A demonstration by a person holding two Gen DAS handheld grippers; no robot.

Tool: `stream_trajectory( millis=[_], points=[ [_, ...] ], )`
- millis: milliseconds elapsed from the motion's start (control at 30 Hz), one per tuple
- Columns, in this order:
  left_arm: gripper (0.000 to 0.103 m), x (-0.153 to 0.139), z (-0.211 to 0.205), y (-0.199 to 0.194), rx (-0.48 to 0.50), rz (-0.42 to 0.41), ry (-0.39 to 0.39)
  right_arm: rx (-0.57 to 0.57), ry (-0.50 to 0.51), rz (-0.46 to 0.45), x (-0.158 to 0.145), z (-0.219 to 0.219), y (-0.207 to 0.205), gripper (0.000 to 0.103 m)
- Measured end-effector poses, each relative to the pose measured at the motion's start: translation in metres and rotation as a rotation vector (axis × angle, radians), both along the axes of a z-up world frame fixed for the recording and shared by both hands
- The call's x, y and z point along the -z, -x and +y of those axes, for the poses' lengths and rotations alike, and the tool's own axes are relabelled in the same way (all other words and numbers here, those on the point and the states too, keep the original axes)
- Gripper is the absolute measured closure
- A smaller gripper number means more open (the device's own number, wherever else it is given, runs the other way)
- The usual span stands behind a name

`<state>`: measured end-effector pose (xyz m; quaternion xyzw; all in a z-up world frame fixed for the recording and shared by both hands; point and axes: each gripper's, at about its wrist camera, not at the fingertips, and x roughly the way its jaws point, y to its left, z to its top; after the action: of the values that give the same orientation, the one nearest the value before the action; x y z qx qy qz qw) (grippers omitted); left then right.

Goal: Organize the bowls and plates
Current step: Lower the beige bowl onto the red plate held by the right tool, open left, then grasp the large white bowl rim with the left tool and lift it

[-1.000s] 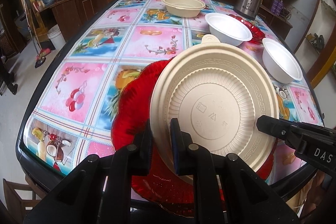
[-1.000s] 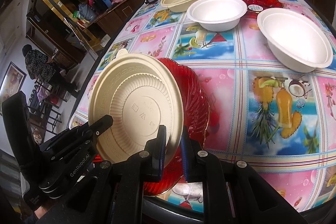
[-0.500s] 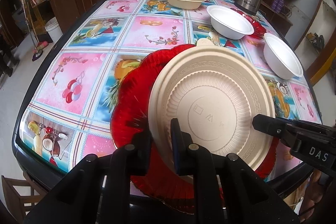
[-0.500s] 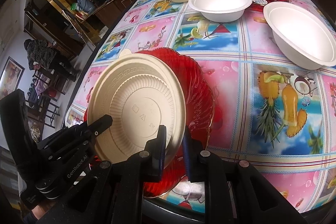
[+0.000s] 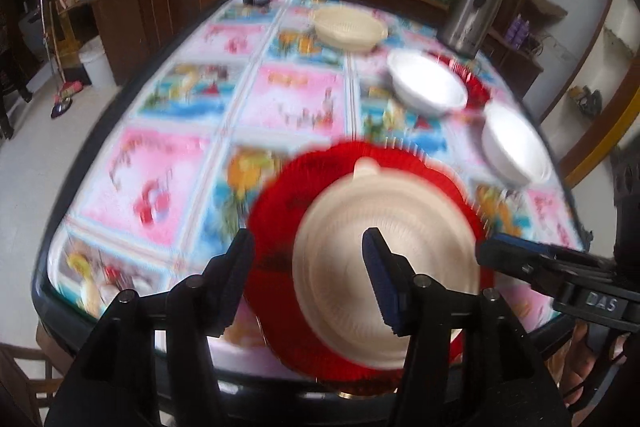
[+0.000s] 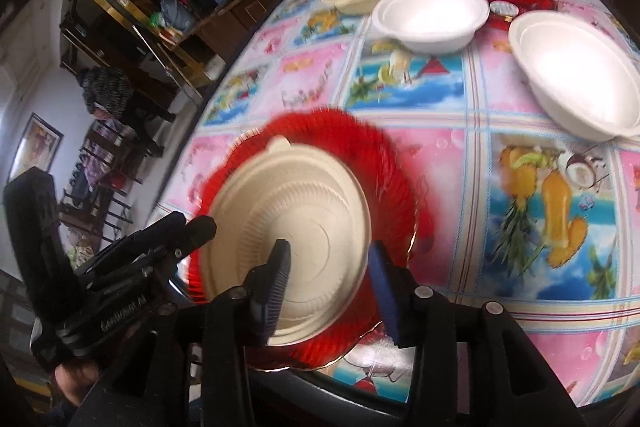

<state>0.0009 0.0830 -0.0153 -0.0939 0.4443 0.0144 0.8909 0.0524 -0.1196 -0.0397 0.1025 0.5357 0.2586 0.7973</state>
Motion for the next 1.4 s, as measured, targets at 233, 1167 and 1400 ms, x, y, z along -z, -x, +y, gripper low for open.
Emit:
stream_trajectory(
  millis=[233,1167,1400],
  points=[
    [0.030,-0.044,-0.019,-0.044,0.030,-0.049,0.049,0.161,-0.097,-0.128,-0.056,-0.072,-0.013,0.036],
    [0.031,0.042,-0.216,-0.176,0.055,0.265,0.081,0.528,-0.122,0.093,0.023,-0.250,-0.119,0.049],
    [0.066,0.059,-0.226,-0.182,0.082,0.310,0.055,0.516,-0.093,0.128,0.039,-0.243,-0.127,0.086]
  ],
)
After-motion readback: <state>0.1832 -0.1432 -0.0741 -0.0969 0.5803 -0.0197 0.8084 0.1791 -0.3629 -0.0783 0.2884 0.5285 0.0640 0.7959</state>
